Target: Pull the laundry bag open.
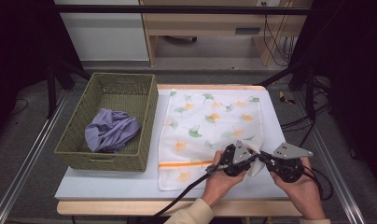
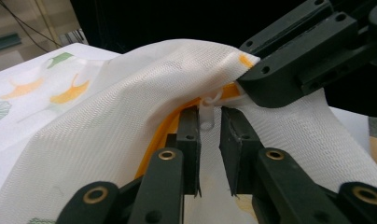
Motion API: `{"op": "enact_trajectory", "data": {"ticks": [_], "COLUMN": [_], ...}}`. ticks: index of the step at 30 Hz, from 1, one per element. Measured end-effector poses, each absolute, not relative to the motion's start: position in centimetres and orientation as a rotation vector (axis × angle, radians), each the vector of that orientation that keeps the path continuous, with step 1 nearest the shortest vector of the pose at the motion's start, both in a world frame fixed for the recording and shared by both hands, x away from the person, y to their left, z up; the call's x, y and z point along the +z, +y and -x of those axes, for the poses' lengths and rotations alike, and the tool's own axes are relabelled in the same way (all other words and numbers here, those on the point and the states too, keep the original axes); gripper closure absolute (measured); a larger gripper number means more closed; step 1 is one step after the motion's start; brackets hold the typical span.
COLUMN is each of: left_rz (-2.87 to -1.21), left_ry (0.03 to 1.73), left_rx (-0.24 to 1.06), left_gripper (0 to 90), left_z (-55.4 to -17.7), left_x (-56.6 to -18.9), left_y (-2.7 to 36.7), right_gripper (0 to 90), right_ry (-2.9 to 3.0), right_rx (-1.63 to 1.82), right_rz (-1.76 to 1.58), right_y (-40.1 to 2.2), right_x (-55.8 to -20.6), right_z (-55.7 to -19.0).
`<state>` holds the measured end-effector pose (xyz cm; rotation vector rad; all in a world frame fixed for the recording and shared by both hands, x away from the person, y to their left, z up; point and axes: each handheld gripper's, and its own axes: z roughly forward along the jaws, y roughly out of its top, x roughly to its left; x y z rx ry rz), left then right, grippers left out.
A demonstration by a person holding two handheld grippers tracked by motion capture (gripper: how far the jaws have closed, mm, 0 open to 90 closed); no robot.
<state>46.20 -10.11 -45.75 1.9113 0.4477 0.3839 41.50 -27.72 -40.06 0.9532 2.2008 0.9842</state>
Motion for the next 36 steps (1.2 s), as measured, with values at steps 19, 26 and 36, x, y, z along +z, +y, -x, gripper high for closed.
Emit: {"op": "enact_trajectory", "data": {"ticks": [19, 26, 36], "left_rz": [-1.913, -1.909, -1.882], "left_ry": [0.492, 0.516, 0.511], "left_rx": [0.371, 0.363, 0.386], "left_gripper": [83.6, 83.6, 82.0], "left_z": [-45.84, -45.95, -45.92], "left_x": [-45.57, -45.49, -45.71], "left_y": [-9.87, -10.00, -10.19], "right_gripper": [85.0, 85.0, 85.0], "right_ry": [2.192, 2.202, 2.197], "right_rx": [0.992, 0.993, 1.012], "right_rz": [-0.975, -0.965, -0.977], "right_y": [-27.98, -27.67, -27.82], "right_x": [-40.21, -40.17, -40.12], "right_z": [-41.58, -41.55, -41.54]}}
